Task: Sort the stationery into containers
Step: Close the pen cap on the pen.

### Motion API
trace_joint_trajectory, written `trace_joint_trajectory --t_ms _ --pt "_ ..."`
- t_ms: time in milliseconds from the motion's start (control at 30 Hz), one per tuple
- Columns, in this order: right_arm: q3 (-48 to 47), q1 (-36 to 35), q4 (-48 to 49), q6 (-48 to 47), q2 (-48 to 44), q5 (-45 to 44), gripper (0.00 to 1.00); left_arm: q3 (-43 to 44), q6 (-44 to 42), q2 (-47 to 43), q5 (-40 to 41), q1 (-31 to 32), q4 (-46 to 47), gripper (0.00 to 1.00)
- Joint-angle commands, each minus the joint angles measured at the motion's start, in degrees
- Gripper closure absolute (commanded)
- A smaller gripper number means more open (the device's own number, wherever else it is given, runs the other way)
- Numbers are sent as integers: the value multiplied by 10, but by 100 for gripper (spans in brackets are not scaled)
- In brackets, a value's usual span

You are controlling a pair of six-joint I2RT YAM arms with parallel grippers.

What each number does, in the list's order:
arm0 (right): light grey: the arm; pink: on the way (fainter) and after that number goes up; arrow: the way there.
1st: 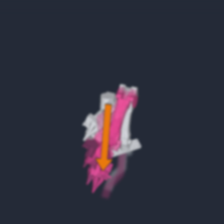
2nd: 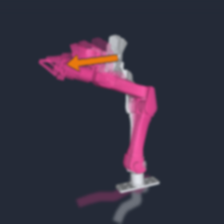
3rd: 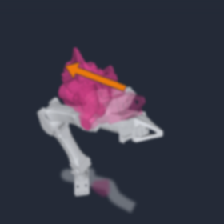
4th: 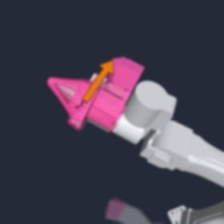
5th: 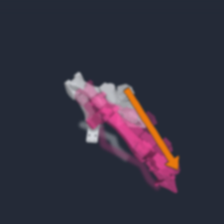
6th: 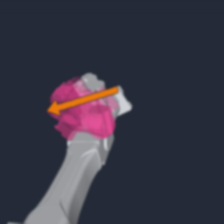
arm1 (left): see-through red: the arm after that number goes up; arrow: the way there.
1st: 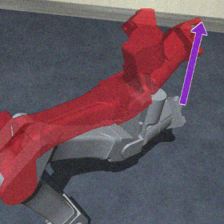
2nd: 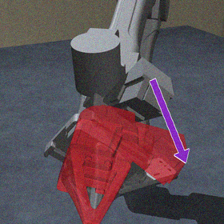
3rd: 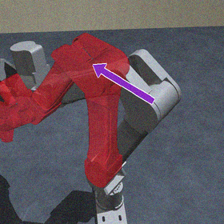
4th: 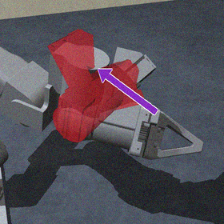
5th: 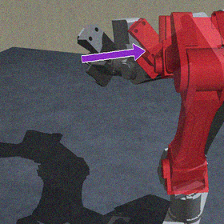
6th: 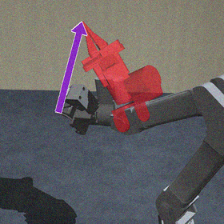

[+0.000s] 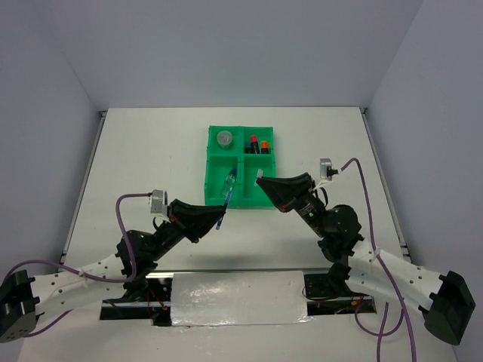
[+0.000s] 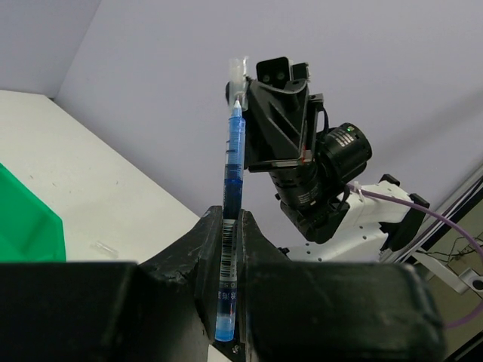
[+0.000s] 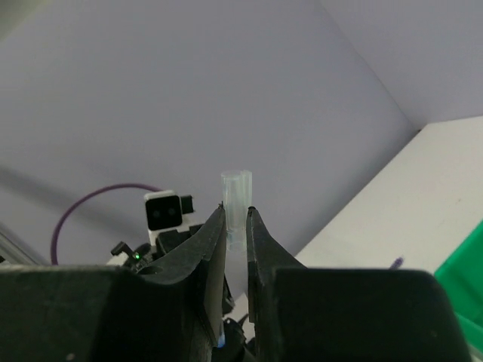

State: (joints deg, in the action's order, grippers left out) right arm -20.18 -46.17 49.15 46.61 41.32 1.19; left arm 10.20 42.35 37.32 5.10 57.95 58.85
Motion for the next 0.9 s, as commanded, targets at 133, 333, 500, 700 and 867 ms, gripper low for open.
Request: trace_joint_trajectory --t_ms 133,333,500,700,867 --pt "-50 -75 20 -13 16 -152 100 6 1 29 -10 3 90 100" --pt "-62 -122 14 -29 31 -215 100 24 -1 57 -33 3 101 100" --pt "-79 -131 -4 -34 47 -218 100 25 5 74 -47 3 128 100" --pt "-108 -133 -54 -57 58 -194 100 37 -1 75 -50 3 101 100" --pt "-86 -133 -19 -64 56 -193 100 48 0 72 -61 3 83 100"
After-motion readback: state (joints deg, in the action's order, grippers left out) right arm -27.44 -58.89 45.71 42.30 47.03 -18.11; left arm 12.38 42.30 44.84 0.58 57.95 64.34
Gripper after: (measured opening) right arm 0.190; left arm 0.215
